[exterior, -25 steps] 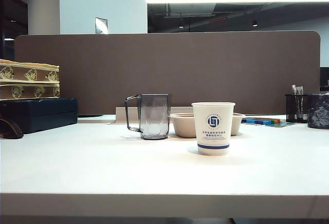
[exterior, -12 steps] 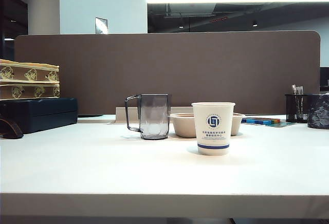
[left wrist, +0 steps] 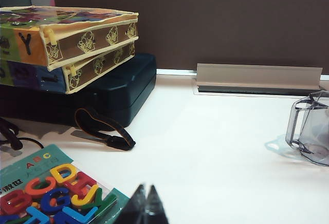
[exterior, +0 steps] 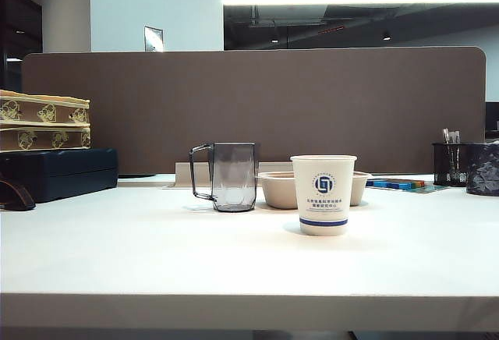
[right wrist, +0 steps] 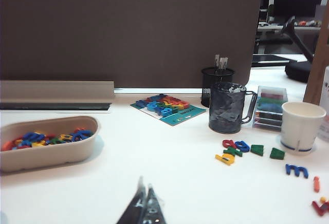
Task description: Pick up the letter "c" and put it in the paper cup.
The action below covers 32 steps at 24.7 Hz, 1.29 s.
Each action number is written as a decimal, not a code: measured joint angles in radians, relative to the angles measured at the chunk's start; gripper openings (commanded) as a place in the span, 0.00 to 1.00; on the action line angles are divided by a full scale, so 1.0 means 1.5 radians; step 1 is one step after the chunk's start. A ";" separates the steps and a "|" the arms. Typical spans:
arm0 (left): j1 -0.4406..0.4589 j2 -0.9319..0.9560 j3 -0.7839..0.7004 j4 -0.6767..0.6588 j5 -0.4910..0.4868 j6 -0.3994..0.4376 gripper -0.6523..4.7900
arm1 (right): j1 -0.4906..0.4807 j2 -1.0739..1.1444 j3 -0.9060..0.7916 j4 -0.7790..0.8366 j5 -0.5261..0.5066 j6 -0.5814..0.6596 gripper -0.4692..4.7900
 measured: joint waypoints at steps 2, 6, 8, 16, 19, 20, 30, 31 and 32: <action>0.000 0.000 0.000 0.000 0.000 0.000 0.11 | 0.000 0.000 0.000 0.000 0.000 0.021 0.09; 0.000 0.000 0.000 0.000 0.000 0.000 0.11 | -0.001 0.000 0.000 0.000 0.000 0.037 0.09; 0.000 0.000 0.000 0.000 0.000 0.000 0.11 | -0.001 0.000 0.000 0.000 0.000 0.039 0.09; 0.000 0.000 0.000 0.000 0.000 0.000 0.11 | -0.001 0.000 0.000 -0.001 0.000 0.039 0.09; 0.000 0.000 0.000 0.000 0.000 0.000 0.11 | -0.001 0.000 0.000 -0.001 0.000 0.039 0.09; 0.000 0.000 0.000 0.000 0.000 0.000 0.11 | -0.001 0.000 0.000 -0.001 0.000 0.039 0.09; 0.000 0.000 0.000 0.000 0.000 0.000 0.11 | -0.001 0.000 0.000 -0.010 0.000 0.039 0.09; 0.000 0.000 0.000 0.000 0.000 0.000 0.11 | -0.001 0.000 0.000 -0.014 0.000 0.039 0.09; 0.000 0.000 0.000 0.000 0.000 0.000 0.11 | -0.001 0.000 0.000 -0.017 0.000 0.039 0.09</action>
